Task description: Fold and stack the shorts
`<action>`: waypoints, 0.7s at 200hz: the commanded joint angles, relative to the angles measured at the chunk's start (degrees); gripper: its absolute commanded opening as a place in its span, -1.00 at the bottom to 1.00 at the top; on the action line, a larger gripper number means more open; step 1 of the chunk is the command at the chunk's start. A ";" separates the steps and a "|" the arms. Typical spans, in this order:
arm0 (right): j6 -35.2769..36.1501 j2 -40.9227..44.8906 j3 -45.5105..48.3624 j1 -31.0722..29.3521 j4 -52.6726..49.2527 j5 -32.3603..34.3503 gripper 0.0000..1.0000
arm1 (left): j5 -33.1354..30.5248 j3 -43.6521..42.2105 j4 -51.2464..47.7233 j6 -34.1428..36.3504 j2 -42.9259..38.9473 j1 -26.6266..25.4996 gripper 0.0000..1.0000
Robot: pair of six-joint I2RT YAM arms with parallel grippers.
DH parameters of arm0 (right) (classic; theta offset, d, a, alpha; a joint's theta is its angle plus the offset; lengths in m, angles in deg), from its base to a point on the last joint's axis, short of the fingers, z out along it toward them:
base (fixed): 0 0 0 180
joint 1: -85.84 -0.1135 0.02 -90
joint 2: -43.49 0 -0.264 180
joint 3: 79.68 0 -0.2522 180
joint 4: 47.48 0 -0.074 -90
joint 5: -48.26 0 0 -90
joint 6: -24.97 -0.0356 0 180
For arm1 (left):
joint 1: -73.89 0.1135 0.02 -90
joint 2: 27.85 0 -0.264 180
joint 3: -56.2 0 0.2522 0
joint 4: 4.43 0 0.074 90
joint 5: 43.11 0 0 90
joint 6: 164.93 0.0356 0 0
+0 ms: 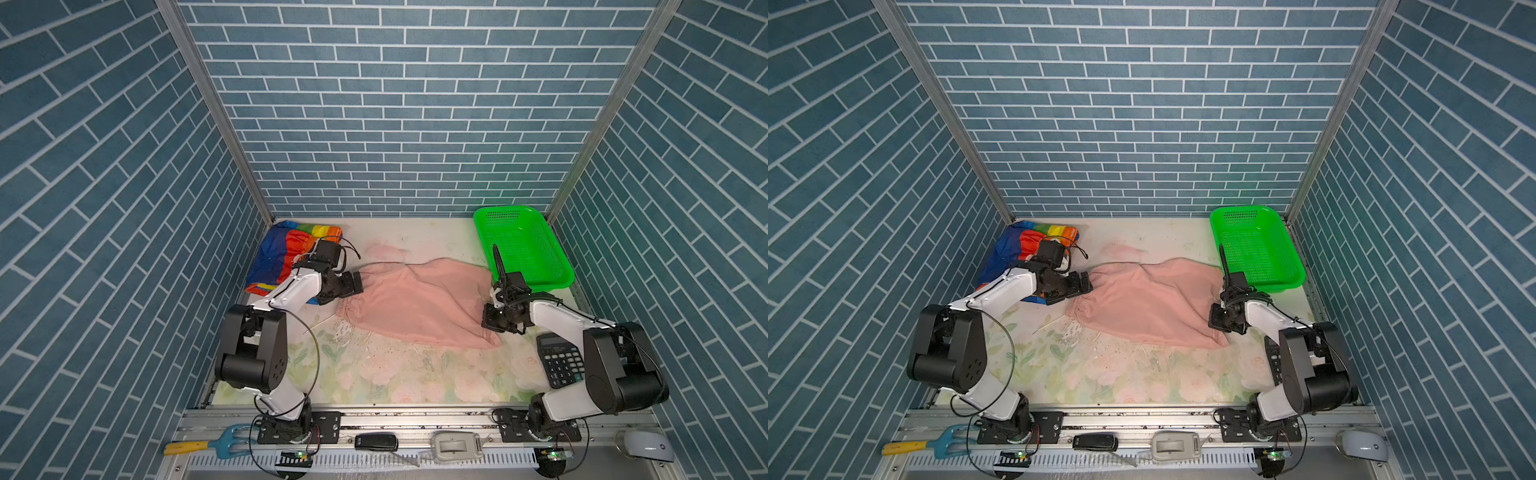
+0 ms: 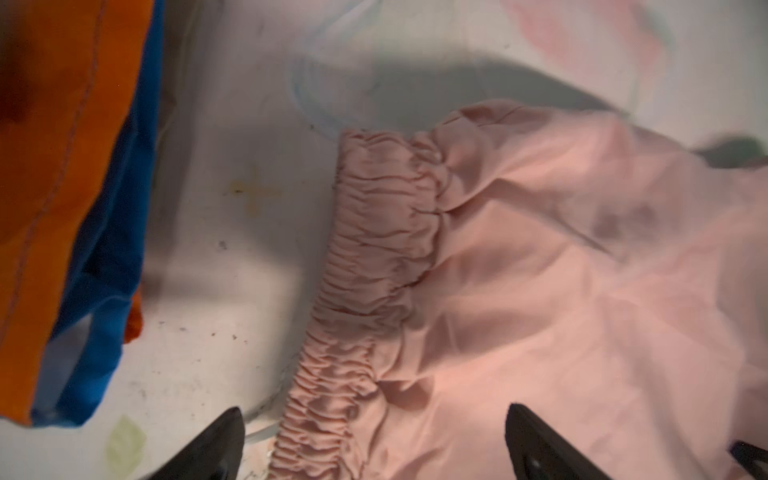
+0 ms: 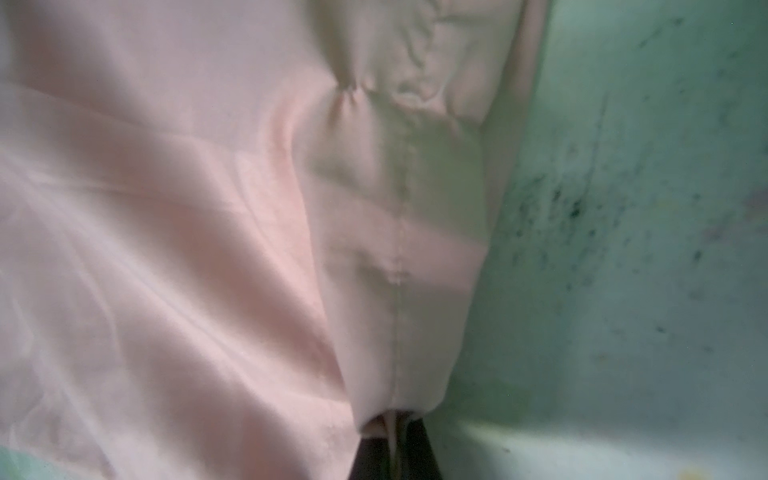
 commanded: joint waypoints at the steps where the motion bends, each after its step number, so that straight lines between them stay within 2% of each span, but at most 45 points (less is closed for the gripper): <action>1: 2.21 -1.00 -0.45 0.05 -1.20 -1.46 -1.00 | -5.73 1.46 -1.53 1.70 2.36 0.50 0.95; 22: 2.36 -1.34 -0.32 0.04 -0.73 -1.95 -1.00 | -6.33 2.03 0.59 1.45 4.99 0.55 0.90; 68: 2.47 -0.49 0.25 0.21 -0.45 -2.40 -1.00 | -0.82 3.36 5.09 0.35 10.99 0.37 0.65; 91: 2.45 -0.30 0.25 0.30 -0.26 -2.48 -1.00 | -1.25 3.98 4.31 1.49 12.94 0.37 0.33; 119: 2.41 -1.03 -0.28 0.45 0.15 -2.99 -1.00 | -1.95 4.28 3.21 3.43 14.19 0.28 -0.23; 140: 2.19 -1.66 -1.02 0.48 0.24 -3.44 -1.00 | -2.92 4.97 1.37 4.65 14.25 -0.27 -0.53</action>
